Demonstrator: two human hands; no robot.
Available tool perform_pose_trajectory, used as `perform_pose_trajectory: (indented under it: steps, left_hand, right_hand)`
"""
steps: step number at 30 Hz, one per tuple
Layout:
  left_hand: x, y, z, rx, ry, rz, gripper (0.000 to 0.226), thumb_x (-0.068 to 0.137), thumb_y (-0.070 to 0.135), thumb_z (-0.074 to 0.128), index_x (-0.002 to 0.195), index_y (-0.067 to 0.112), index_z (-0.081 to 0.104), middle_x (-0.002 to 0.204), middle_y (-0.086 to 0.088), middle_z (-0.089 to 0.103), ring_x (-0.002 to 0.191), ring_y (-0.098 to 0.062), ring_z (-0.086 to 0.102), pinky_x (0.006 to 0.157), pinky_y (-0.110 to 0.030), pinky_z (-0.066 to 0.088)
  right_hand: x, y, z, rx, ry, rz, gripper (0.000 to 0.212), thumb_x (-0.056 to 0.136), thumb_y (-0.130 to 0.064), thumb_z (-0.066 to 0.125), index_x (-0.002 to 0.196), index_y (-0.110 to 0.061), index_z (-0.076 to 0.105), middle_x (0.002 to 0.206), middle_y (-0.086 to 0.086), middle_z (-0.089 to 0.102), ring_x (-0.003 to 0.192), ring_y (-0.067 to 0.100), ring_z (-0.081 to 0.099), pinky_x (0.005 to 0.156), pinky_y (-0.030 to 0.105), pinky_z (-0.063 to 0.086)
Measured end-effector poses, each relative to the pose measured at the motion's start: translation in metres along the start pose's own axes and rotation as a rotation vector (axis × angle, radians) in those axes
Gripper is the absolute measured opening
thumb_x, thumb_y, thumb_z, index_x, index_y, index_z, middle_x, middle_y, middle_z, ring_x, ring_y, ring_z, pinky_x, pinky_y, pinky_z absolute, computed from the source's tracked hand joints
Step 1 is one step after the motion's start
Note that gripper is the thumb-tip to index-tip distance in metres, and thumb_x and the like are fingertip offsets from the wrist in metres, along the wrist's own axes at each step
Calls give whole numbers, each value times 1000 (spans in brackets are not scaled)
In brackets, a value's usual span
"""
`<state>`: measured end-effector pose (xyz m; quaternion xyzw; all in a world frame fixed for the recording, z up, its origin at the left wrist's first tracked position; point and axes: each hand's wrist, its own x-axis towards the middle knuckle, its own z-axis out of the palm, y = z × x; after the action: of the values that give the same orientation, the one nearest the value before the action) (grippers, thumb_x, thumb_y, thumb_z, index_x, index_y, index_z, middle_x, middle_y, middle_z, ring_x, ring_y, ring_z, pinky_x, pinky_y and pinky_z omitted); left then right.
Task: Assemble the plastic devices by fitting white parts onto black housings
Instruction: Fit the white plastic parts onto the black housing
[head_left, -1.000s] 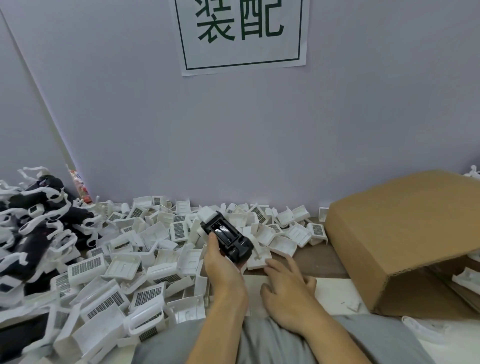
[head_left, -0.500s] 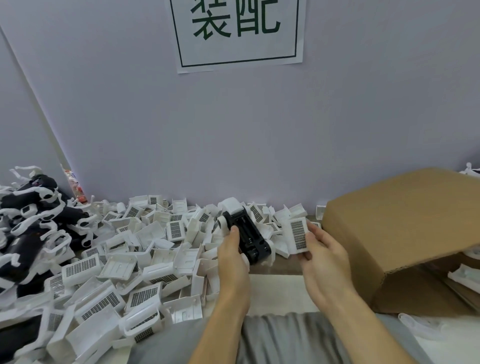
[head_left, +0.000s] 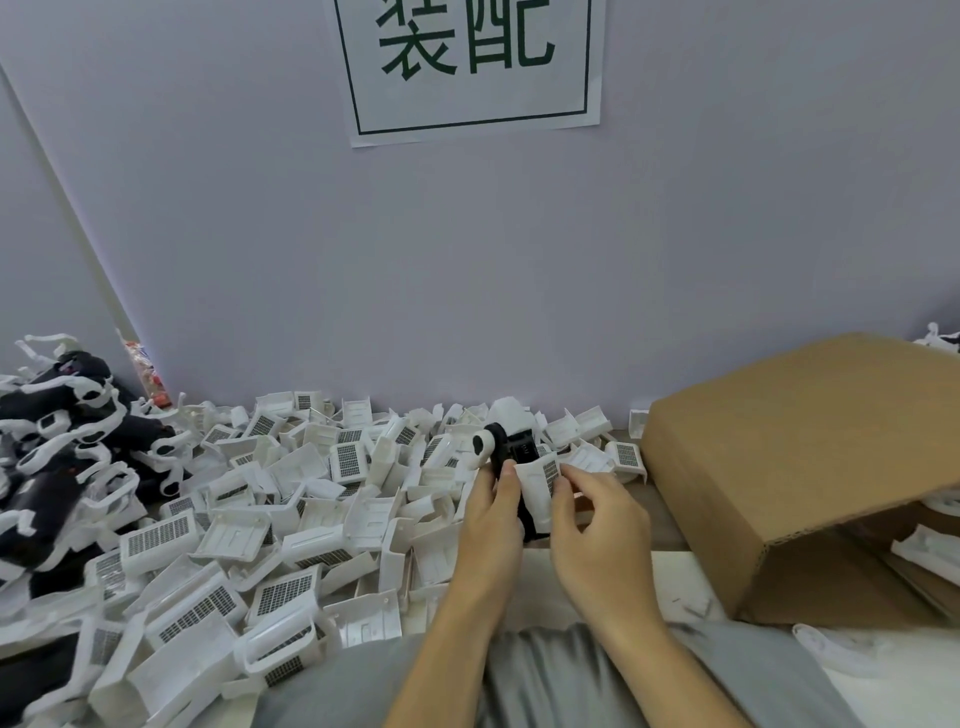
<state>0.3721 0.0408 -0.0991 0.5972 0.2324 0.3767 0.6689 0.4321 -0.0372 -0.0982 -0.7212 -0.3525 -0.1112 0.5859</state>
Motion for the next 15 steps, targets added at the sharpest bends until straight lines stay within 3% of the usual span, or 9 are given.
perform_pose_trajectory:
  steps: [2,4,9,12,15]
  left_hand:
    - [3,-1,-1,7,28,0,25,106,36,43,116,34,66,104,14,76,101,-5,70,81,-24,56]
    - [4,-1,-1,-18,31,-23,29,108,34,40,117,29,67,105,6,77,99,-11,72,72,-23,57]
    - [1,-4,4,20,-54,-23,43,109,41,30,127,24,65,122,-6,71,115,-22,66,100,-43,53]
    - [-1,-3,6,12,-108,-16,41,109,40,31,122,26,67,115,-3,75,105,-15,70,86,-29,55]
    - [-2,-1,4,12,-134,5,32,107,39,39,128,31,62,118,6,73,109,-10,69,83,-23,56]
  right_hand:
    - [-1,-1,0,-7,-86,-8,34,95,-35,58,120,-14,68,112,-7,63,105,6,59,92,20,46]
    - [-2,0,1,-21,-124,-23,40,93,-38,63,125,-16,65,115,-9,60,108,3,56,97,23,46]
    - [1,1,-4,-18,-16,19,50,92,-39,65,134,-14,60,122,-5,59,116,7,55,99,23,44]
    - [1,-1,-5,-31,-24,5,36,92,-38,65,122,-20,68,110,-7,60,105,8,58,95,31,50]
    - [1,0,-5,-50,-42,-9,29,90,-38,65,113,-20,71,100,-7,58,95,7,58,88,24,50]
